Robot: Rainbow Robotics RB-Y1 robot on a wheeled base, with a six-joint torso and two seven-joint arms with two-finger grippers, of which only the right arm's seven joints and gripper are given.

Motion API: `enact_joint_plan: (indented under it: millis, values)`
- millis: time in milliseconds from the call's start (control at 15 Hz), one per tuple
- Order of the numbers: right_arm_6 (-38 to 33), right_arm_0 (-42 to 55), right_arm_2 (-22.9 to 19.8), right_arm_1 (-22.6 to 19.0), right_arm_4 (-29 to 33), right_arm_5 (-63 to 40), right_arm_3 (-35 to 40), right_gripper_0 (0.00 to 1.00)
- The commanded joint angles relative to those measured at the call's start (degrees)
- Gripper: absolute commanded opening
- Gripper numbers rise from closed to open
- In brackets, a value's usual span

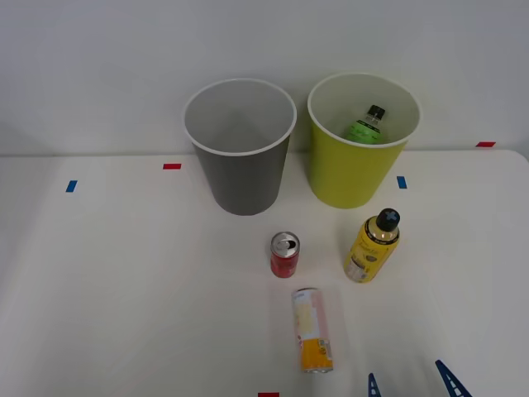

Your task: Put cans in the gray bin, plastic bottles in the light green bin

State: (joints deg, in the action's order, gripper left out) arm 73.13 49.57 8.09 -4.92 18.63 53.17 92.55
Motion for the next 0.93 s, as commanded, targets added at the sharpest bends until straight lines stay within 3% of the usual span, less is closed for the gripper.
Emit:
enact_joint_plan:
  millis: [67, 933]
  values:
    - [0.00, 0.00, 0.00, 0.00, 0.00, 0.00, 0.00, 1.00]
    - [0.00, 0.00, 0.00, 0.00, 0.00, 0.00, 0.00, 1.00]
